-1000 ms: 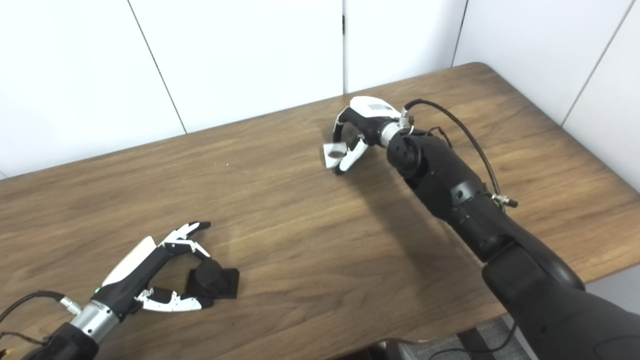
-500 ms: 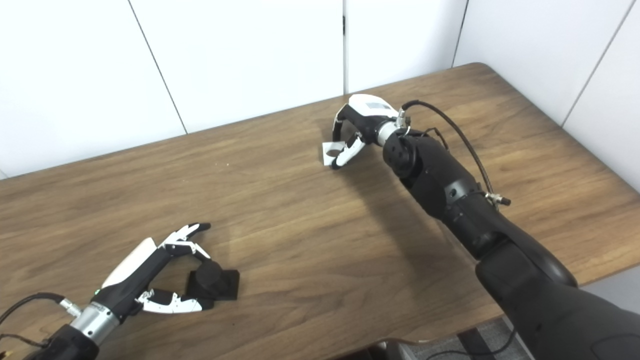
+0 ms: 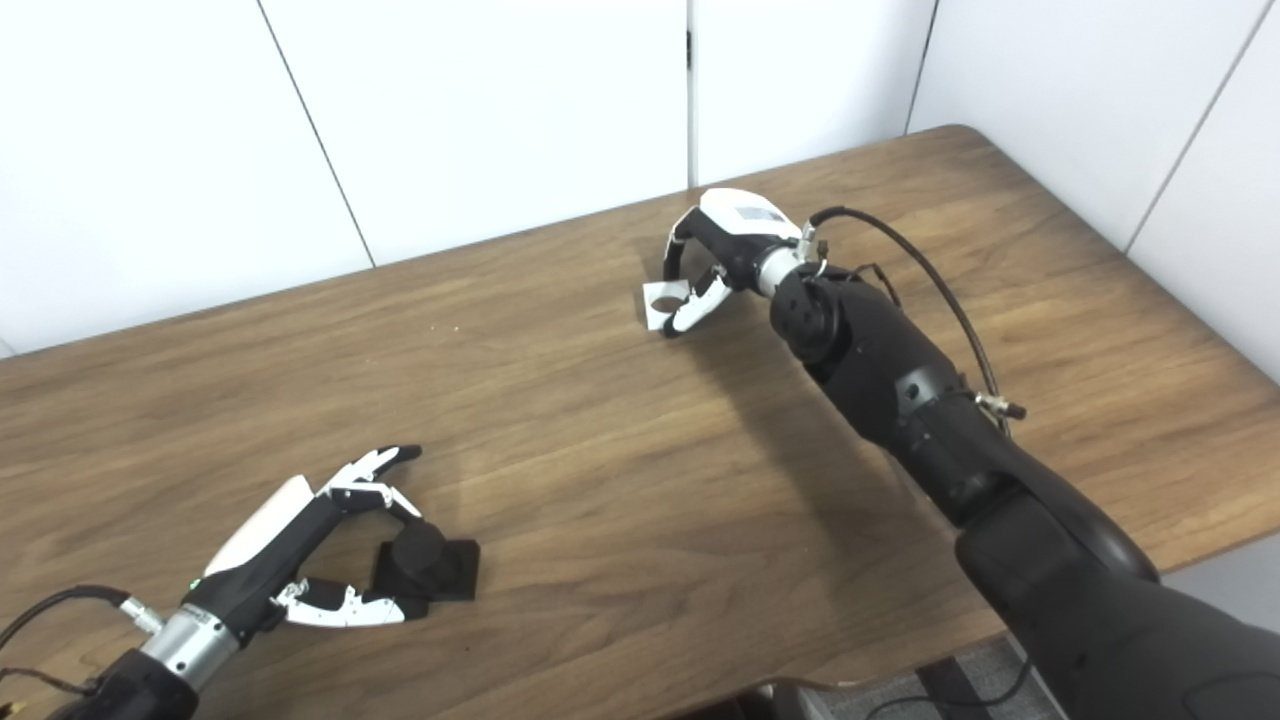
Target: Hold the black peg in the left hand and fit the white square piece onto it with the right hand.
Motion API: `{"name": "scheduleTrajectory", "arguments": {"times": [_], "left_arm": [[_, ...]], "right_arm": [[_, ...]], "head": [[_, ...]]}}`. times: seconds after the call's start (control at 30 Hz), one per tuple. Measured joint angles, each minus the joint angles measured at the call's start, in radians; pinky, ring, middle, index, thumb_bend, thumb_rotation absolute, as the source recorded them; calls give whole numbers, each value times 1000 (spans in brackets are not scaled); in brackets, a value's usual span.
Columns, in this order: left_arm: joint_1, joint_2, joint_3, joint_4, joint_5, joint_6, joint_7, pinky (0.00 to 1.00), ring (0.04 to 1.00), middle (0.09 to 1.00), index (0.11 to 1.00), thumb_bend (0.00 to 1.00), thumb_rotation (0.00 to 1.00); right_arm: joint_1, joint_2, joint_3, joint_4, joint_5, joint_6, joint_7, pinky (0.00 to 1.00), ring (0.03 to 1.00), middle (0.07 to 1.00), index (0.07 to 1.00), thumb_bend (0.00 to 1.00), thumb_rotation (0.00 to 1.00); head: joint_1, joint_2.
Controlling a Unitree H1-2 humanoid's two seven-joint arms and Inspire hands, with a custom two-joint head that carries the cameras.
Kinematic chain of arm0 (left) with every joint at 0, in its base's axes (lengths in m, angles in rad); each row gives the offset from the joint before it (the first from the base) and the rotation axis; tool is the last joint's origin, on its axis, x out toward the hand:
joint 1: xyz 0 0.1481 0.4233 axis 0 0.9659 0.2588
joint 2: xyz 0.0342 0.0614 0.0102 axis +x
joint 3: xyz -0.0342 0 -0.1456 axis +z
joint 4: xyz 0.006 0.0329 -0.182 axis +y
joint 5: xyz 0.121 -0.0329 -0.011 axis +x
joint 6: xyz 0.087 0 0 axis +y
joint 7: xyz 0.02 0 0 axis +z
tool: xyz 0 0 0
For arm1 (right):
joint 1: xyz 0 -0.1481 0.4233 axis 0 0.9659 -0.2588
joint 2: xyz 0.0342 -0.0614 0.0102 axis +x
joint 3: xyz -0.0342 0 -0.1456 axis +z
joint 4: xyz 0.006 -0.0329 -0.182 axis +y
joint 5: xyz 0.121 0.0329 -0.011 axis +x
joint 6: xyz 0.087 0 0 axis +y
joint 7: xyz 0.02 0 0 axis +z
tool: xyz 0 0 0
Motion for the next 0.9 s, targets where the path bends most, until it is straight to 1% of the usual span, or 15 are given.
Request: {"name": "scheduleTrajectory", "arguments": {"times": [0.1, 0.2, 0.27, 0.37, 0.43, 0.5, 0.6, 0.63, 0.67, 0.8, 0.9], "left_arm": [[0, 0, 0, 0, 0, 0, 0, 1000, 1000, 968, 491, 523, 59], [0, 0, 0, 0, 0, 1, 0, 1000, 1000, 969, 492, 523, 59], [-1, 0, 0, 1, 0, -1, 0, 1000, 1000, 969, 492, 523, 60], [-2, 0, -1, 3, 0, -2, 0, 1000, 1000, 972, 492, 523, 60], [-2, 0, -1, 3, 0, -1, 0, 1000, 1000, 974, 492, 523, 61], [-2, 0, -2, 3, 0, 0, 0, 1000, 1000, 974, 492, 523, 62], [-5, -2, -5, 3, 3, -1, 1, 1000, 1000, 974, 492, 523, 64], [-5, -3, -6, 3, 5, -1, 1, 1000, 1000, 975, 492, 522, 67], [-7, -4, -8, 3, 7, 1, 1, 1000, 1000, 975, 492, 522, 68], [-8, -9, -12, 2, 13, 16, 0, 1000, 1000, 977, 492, 522, 68], [-10, -12, -14, 2, 16, 20, 0, 1000, 1000, 978, 492, 522, 69]], "right_arm": [[14, -2, -3, -31, -1, 1, 0, 857, 879, 818, 485, 517, 133], [27, -8, -6, -57, 1, -1, 4, 879, 891, 824, 485, 516, 134], [40, -10, -12, -86, 7, 0, 22, 887, 896, 825, 484, 516, 134], [59, -11, -20, -122, 17, 0, 41, 878, 896, 823, 484, 516, 134], [67, -11, -23, -144, 20, -1, 52, 870, 896, 822, 484, 516, 134], [71, -11, -27, -169, 22, -4, 61, 871, 898, 820, 484, 516, 134], [71, -15, -40, -218, 27, -7, 72, 872, 899, 817, 484, 517, 134], [70, -18, -41, -230, 29, -9, 74, 869, 902, 821, 484, 517, 135], [70, -21, -42, -240, 30, -11, 80, 862, 900, 821, 484, 517, 135], [70, -37, -41, -286, 29, -20, 110, 830, 884, 814, 484, 519, 133], [70, -38, -41, -320, 31, -39, 122, 864, 897, 823, 484, 518, 135]], "head": [[9, 2], [25, 6], [32, 8], [48, 12], [83, 20], [83, 20], [120, 29], [152, 35], [152, 35], [193, 49], [222, 58]]}}
